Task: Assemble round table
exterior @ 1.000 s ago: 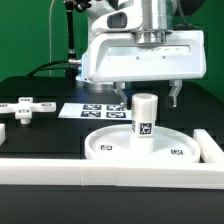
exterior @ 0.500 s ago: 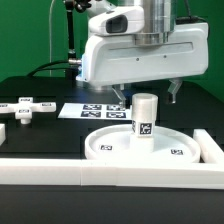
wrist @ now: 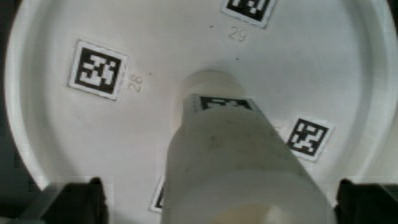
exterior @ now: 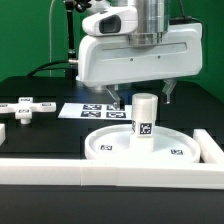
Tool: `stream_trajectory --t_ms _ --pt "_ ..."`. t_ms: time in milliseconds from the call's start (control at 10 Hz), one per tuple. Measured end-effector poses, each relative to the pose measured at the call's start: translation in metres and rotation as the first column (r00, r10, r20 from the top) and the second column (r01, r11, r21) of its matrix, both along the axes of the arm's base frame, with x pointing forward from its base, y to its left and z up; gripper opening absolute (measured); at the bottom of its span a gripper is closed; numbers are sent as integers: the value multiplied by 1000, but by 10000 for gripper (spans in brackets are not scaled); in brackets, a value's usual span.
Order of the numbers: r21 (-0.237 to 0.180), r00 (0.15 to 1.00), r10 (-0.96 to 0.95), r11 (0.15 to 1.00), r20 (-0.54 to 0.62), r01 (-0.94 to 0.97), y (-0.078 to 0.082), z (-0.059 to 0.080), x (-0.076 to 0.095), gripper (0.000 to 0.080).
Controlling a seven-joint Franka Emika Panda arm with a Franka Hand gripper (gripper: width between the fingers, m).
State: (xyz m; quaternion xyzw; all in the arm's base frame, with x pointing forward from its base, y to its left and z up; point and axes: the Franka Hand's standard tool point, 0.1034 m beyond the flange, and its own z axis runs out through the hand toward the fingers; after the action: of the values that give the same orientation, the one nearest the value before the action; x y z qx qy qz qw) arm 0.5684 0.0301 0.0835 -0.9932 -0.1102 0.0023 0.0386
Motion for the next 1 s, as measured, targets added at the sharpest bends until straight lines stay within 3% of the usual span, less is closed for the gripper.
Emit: stream_trajectory --t_ms 100,200,600,800,1000 --pt "0 1000 0 1000 0 0 0 0 0 519" --pt "0 1000 0 1000 0 0 0 0 0 403" --pt "3 997 -72 997 -6 72 0 0 0 406" --pt "-2 941 -337 942 -33 337 3 -1 -4 406" --pt "-16 831 -553 833 -53 553 3 -1 -5 407"
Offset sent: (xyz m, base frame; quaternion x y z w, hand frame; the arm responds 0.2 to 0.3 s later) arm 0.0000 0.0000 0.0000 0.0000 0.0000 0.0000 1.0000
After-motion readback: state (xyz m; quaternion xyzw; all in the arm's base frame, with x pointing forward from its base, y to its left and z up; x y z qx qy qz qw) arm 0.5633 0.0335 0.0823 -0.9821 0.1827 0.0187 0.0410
